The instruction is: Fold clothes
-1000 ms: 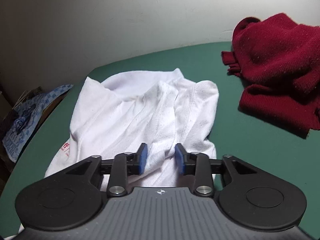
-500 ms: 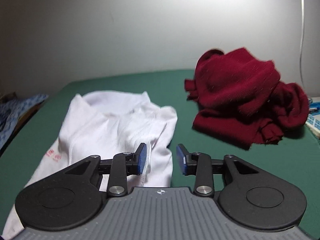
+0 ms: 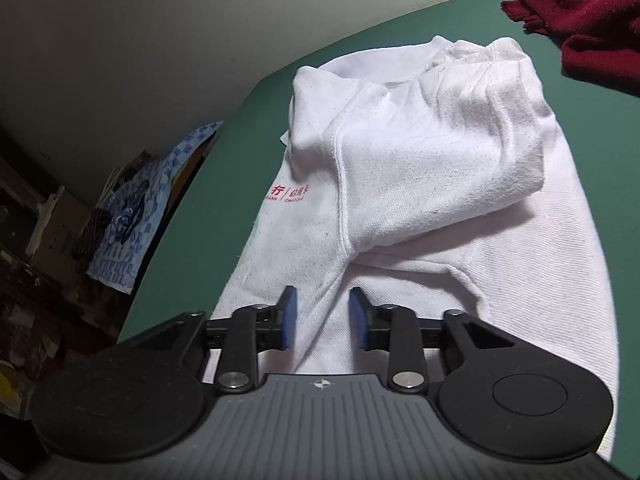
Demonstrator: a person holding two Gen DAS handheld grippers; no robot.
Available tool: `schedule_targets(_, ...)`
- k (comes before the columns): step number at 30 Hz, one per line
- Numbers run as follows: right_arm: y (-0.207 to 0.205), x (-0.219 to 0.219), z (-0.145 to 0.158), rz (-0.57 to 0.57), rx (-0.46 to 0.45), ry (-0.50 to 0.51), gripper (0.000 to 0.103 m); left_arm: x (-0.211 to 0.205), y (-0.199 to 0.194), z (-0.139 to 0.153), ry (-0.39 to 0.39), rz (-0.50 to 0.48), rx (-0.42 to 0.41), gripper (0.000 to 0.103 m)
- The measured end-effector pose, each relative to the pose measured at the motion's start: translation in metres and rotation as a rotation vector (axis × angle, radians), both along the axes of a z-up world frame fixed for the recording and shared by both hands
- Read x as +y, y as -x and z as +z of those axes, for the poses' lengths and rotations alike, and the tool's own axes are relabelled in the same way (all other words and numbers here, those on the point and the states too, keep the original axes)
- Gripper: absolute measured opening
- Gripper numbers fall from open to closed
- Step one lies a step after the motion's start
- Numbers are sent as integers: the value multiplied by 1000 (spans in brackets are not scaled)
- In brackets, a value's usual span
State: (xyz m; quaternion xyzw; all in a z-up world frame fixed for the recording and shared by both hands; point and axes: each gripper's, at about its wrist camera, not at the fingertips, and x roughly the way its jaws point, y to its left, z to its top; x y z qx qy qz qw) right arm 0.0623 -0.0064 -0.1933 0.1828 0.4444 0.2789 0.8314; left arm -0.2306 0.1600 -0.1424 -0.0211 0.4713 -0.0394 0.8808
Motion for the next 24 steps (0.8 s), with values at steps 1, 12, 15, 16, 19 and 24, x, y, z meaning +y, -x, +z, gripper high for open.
schedule_targets(1, -1, -1, -1, -8, 15, -13, 13, 0, 1, 0, -31, -1, 0, 0)
schedule_targets(12, 15, -4, 3, 12, 39, -40, 34, 34, -9, 1, -95, 100, -83, 47)
schedule_targets(15, 17, -1, 3, 15, 33, -34, 34, 38, -20, -14, -89, 96, -29, 15)
schedule_targets(16, 17, -1, 3, 18, 37, -39, 34, 42, -19, -14, -60, 103, -30, 12)
schedule_targets(19, 16, -3, 1, 14, 45, -47, 28, 46, -10, -4, -23, 130, -58, 6)
schedule_targets(24, 7, -2, 0, -13, 40, -51, 27, 22, 12, 26, 4, 86, -110, 6)
